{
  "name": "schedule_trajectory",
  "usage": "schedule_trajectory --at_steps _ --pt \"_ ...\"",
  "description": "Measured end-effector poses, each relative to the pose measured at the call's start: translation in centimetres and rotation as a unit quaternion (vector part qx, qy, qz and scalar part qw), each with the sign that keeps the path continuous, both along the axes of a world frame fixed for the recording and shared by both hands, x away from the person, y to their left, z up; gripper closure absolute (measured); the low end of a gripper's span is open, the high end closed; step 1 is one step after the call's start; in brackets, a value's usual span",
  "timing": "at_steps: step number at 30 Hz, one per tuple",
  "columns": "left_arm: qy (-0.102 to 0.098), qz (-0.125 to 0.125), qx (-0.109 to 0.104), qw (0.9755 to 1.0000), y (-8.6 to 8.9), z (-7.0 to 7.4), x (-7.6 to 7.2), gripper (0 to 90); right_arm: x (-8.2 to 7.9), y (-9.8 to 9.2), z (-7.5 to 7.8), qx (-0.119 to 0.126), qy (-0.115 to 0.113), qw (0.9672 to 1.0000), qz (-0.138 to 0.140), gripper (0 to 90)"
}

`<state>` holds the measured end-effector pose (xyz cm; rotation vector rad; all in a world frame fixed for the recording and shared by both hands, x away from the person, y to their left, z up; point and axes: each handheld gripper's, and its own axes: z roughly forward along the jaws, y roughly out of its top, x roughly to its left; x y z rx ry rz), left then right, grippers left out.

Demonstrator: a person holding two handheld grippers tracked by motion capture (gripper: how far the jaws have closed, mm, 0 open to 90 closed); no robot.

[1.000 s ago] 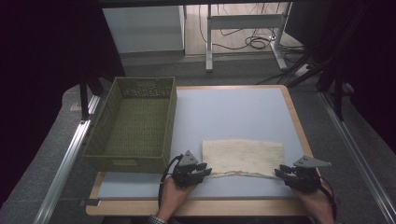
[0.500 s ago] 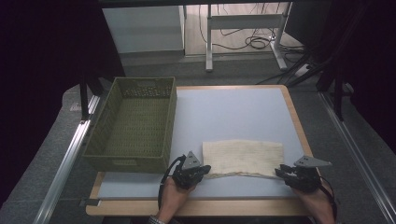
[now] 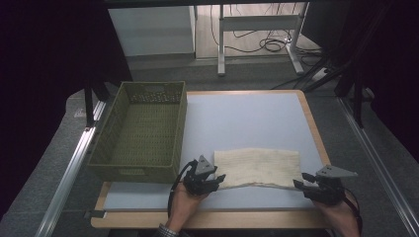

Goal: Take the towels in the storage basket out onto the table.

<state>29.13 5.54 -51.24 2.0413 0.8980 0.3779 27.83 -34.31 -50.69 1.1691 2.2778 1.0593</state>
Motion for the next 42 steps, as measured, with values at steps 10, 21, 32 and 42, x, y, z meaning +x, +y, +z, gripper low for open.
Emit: schedule_trajectory --at_steps 10,21,32,42 --pt "-0.001 0.050 0.048 0.9976 -1.3 -0.9 3.9 45.0 -0.6 -0.1 -1.6 -0.048 -0.009 0.9986 -0.019 44.9" --pt "0.008 0.082 0.014 0.9965 -0.4 -0.7 5.6 47.1 3.1 -1.0 -1.4 -0.045 -0.008 0.9983 -0.036 44.9" --pt "0.047 0.098 0.013 0.9940 -0.2 -2.2 8.2 56.9 1.4 -1.1 0.4 -0.025 -0.017 0.9993 -0.023 45.0" --pt "0.050 0.081 0.015 0.9953 -0.2 -2.7 8.8 57.1 1.3 1.7 0.8 -0.003 -0.009 0.9997 0.022 45.0"
